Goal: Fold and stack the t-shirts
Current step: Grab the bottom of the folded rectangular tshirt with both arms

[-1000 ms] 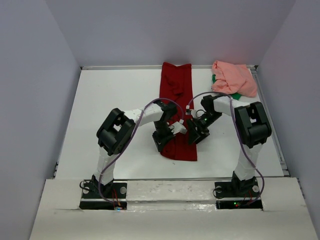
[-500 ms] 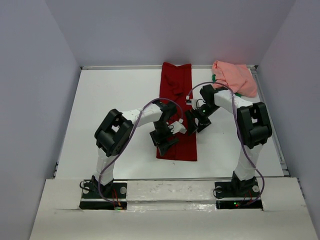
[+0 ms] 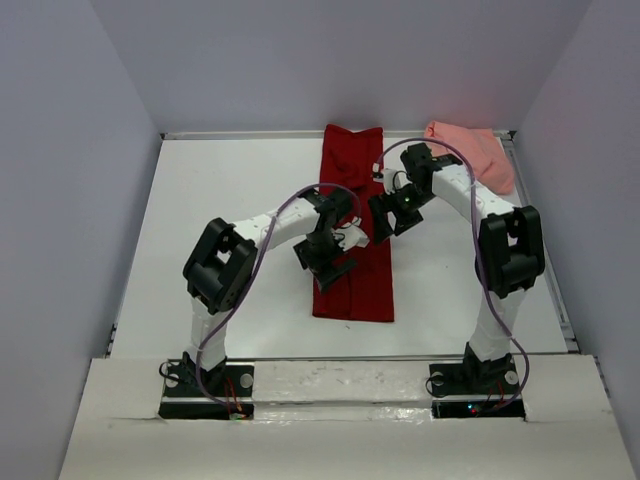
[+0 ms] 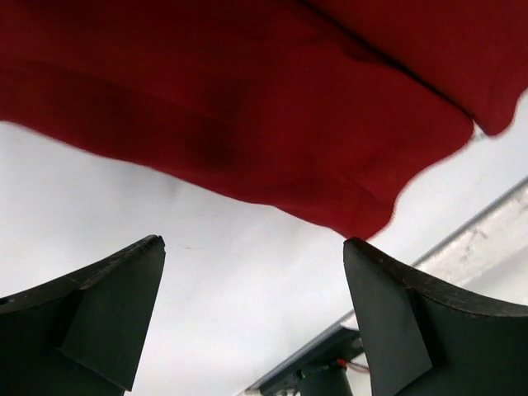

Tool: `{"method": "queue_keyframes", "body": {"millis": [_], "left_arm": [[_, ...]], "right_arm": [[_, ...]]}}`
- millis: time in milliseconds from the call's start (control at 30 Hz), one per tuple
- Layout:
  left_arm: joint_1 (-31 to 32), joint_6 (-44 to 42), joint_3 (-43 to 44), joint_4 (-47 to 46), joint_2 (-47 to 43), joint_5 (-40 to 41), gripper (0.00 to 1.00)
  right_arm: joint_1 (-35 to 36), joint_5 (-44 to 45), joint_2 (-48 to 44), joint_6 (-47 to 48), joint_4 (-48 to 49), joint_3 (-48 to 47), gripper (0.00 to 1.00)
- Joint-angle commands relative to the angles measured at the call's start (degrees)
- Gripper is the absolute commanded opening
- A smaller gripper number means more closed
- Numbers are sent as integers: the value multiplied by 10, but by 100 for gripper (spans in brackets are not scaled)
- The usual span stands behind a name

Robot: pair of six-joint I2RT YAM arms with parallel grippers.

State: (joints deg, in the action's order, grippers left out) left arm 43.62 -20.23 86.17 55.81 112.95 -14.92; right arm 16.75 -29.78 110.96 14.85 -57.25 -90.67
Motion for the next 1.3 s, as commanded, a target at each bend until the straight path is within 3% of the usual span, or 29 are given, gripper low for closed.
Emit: {"method": "queue_keyframes", "body": {"millis": [0,267,700,867,1267], "left_arm": [[-48,55,52,-49,-54,64,99],[-153,99,93,-127,-68,111,99],[-173,93,88,-138,-74,118,99],[-178,93,90,-144,-84,119,99],[-198,91,85,-159,-86,125,99]], "right_arm": [[1,-73,20,15,21,-37,100],[1,-120,94,36,42,-86,100],[1,-175,214,36,-8,-196,100],[1,-152,225,35,12,-197,100],[1,-56,285,-2,18,-308,100]]}}
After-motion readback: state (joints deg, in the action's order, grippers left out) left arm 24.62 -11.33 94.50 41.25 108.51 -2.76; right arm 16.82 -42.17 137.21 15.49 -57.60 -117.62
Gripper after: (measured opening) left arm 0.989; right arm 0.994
